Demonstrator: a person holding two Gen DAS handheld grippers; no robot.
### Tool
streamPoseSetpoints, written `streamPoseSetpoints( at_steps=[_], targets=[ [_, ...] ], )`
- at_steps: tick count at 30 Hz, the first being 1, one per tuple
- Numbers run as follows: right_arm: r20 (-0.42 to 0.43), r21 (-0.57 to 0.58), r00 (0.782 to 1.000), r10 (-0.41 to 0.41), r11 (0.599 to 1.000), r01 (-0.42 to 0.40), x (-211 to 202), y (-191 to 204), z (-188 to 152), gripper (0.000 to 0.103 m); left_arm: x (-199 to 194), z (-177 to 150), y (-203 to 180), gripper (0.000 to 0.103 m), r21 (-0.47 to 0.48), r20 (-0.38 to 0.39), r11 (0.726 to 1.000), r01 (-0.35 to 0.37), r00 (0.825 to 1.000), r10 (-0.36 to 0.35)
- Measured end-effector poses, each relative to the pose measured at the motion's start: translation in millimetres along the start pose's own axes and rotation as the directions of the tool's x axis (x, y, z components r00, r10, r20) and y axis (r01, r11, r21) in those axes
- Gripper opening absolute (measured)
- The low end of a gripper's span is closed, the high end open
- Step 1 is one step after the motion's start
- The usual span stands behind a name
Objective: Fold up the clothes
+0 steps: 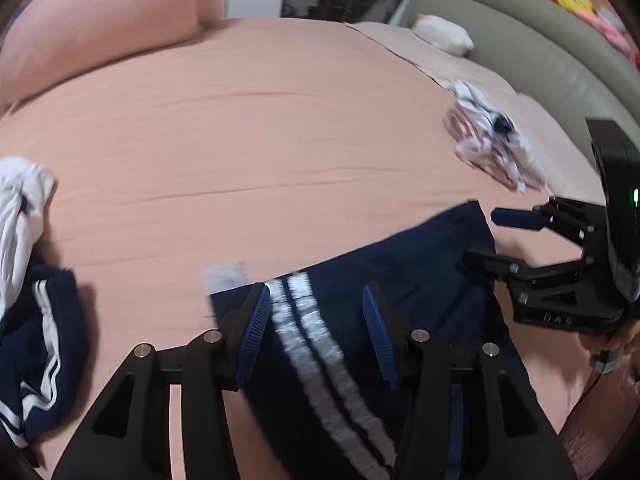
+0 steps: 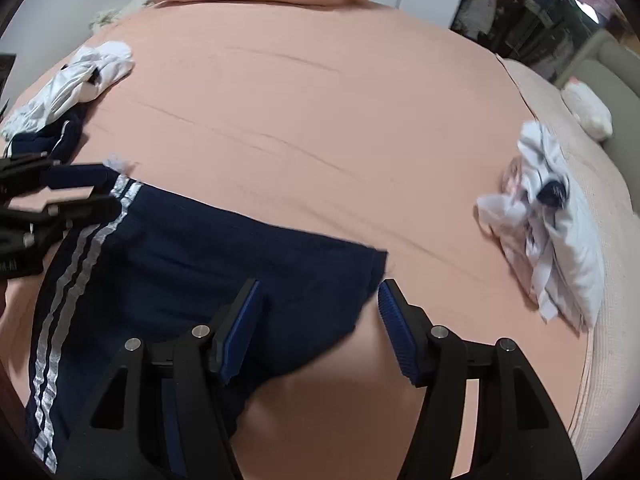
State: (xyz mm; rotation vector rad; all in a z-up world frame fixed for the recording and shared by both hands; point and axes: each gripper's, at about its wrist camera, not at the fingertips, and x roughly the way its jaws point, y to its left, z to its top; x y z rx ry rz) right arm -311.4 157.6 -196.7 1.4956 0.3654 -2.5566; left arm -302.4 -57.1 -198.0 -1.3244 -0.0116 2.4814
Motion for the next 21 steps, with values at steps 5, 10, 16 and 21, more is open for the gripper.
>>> streamPoseSetpoints(
  at_steps=[5, 10, 16, 21],
  targets=[
    [-0.004, 0.093, 1.0, 0.015, 0.996, -0.014, -0.4, -23.3, -1.0, 0.061, 11.3, 18.2, -18.3, 0.05, 0.127, -0.026, 0.991, 0.048, 0.999, -0.045],
    [-0.018, 0.149, 0.999, 0.027, 0.988, -0.024, 4.0, -34.1, -6.9, 0.063, 24.7, 26.1, -28.3, 0.05, 0.26, -0.083, 0.957, 0.126, 0.991, -0.108],
    [-0.026, 0.183, 0.997, 0.077, 0.98, -0.071, 10.6, -36.8, -16.9, 0.063, 35.9, 23.0, -32.6, 0.038, 0.313, -0.145, 0.931, 0.189, 0.978, -0.15],
    [-0.051, 0.173, 0.994, 0.093, 0.981, -0.083, 24.3, -41.3, -11.4, 0.063, 32.5, 23.6, -30.3, 0.026, 0.296, -0.136, 0.933, 0.202, 0.976, -0.168]
  ],
)
